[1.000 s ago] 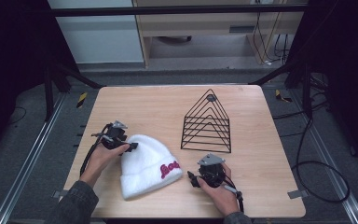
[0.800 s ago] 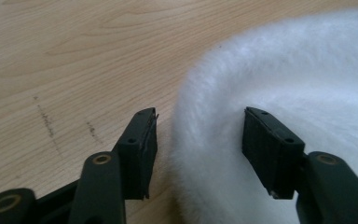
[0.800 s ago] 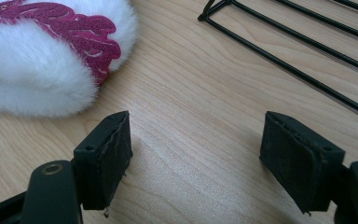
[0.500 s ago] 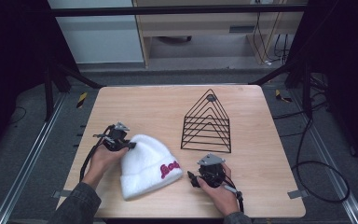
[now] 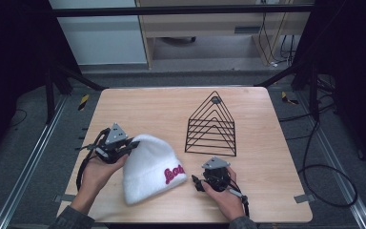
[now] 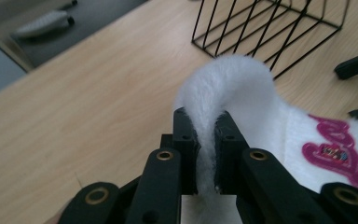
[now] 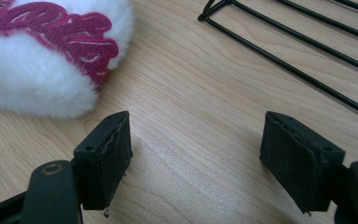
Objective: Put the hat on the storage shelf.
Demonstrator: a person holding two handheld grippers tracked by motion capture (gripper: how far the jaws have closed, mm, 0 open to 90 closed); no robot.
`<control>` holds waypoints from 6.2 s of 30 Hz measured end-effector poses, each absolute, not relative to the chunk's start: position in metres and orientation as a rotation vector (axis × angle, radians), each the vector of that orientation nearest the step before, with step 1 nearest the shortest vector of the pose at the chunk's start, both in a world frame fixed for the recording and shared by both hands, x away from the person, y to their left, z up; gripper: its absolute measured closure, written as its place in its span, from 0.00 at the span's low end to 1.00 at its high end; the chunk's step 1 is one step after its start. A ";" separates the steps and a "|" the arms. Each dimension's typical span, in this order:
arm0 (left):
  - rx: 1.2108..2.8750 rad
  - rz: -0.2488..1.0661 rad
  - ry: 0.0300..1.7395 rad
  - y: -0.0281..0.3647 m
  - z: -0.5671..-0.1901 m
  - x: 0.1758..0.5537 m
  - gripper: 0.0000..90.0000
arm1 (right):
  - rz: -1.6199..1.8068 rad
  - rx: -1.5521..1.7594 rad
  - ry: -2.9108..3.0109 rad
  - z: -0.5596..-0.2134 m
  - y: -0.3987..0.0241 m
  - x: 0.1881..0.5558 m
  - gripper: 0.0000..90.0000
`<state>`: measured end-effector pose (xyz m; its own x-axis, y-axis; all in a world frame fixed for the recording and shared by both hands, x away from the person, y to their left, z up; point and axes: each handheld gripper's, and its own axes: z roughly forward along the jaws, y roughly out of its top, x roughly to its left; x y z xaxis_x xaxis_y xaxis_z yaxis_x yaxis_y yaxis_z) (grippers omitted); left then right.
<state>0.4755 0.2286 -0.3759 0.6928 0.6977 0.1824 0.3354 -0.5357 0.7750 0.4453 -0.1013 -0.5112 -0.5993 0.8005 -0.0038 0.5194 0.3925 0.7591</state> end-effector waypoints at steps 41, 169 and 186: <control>2.023 0.753 0.371 0.149 -0.178 0.472 0.91 | 1.281 0.854 2.025 -0.336 -0.158 0.406 0.49; 1.995 0.613 0.386 0.046 -0.230 0.579 0.90 | 1.167 1.063 2.017 -0.340 -0.195 0.513 0.92; 2.072 0.573 0.362 0.032 -0.263 0.568 0.90 | 1.095 1.105 2.061 -0.372 -0.209 0.504 0.92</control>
<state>0.5676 0.0321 -0.2629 0.8479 0.4639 0.2567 0.0329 -0.5293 0.8478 0.5035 -0.2094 -0.3723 -0.5094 0.8561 -0.0877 0.4064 0.3291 0.8524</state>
